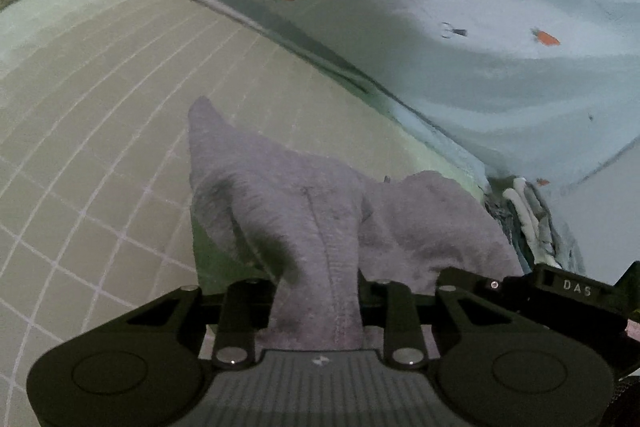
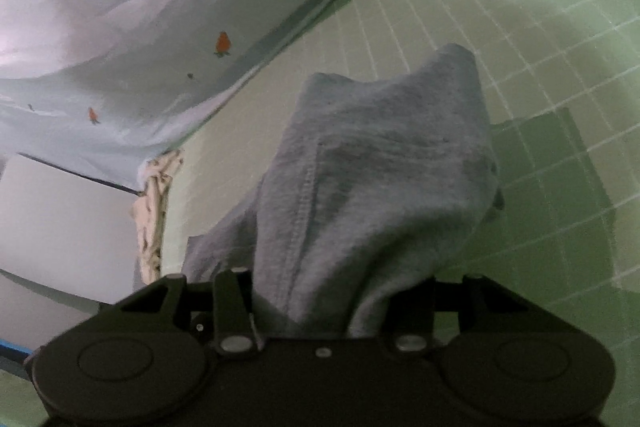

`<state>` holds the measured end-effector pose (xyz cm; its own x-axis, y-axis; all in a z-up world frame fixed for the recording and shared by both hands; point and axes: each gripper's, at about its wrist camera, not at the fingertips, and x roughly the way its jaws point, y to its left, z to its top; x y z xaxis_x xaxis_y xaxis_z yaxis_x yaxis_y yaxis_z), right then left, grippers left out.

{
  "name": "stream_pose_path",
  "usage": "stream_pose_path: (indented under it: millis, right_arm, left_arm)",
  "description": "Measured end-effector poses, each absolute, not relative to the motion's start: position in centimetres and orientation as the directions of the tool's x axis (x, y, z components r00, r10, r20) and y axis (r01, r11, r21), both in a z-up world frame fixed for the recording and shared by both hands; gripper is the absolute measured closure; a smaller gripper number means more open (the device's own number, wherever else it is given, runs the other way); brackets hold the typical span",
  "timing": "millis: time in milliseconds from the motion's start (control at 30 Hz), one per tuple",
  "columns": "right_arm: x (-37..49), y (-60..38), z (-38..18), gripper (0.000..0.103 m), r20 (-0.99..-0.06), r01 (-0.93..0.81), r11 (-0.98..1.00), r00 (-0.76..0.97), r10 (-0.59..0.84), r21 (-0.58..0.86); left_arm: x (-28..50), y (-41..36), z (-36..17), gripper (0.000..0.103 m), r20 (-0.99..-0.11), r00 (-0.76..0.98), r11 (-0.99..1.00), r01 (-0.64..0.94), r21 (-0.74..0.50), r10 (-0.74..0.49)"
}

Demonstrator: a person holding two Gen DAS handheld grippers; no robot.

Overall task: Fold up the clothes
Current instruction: 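Grasp the folded hoodie with both grippers and lift it toward the clothes stack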

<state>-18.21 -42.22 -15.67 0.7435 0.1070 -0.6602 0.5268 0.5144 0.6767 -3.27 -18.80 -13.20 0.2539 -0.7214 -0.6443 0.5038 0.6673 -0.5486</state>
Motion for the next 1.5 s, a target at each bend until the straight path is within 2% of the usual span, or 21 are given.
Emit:
stream_pose_path:
  millis: [233,367,667,900,1233,1400,1467,1500]
  right_arm:
    - [-24.6,-46.9,-14.3,0.056,-0.583,0.492,0.47,0.81,0.063,0.733]
    - [-30.2,-51.0,-12.4,0.056,-0.525,0.479,0.452,0.851,-0.028,0.752]
    - [-42.6,-60.1,-8.3,0.056,-0.374,0.441,0.42,0.897,-0.236,0.793]
    - [-45.9,-64.9,-6.0,0.056,-0.247,0.4,0.388,0.889,-0.387,0.83]
    - [-50.5,-71.9,-2.8,0.056,-0.066,0.328,0.356,0.809,-0.584,0.875]
    - [-48.6,-75.3,-5.9,0.056,-0.237,0.463,0.236,0.751,-0.616,0.854]
    - [-47.8,-76.6,-7.1,0.053,-0.304,0.514,0.187,0.721,-0.622,0.837]
    - [-47.5,-77.3,-7.7,0.046,-0.337,0.538,0.162,0.705,-0.624,0.827]
  left_arm:
    - [-7.5,-25.9,-9.8,0.074,-0.629,0.243,0.614,0.627,-0.48,-0.739]
    - [-10.6,-32.2,-7.4,0.074,-0.628,0.185,0.546,0.708,-0.448,-0.756]
    - [-17.1,-45.8,-1.7,0.074,-0.556,0.054,0.329,0.852,-0.408,-0.829]
    - [-20.2,-54.6,3.7,0.074,-0.506,-0.049,0.14,0.934,-0.328,-0.861]
    - [-20.5,-71.2,9.8,0.074,-0.497,-0.187,-0.08,0.971,-0.227,-0.848]
    - [-19.9,-81.1,11.5,0.072,-0.467,-0.223,-0.174,0.974,-0.145,-0.856]
    - [-19.2,-85.0,10.2,0.058,-0.461,-0.184,-0.143,0.982,-0.123,-0.868]
    - [-18.8,-86.9,9.0,0.041,-0.462,-0.15,-0.108,0.987,-0.116,-0.874]
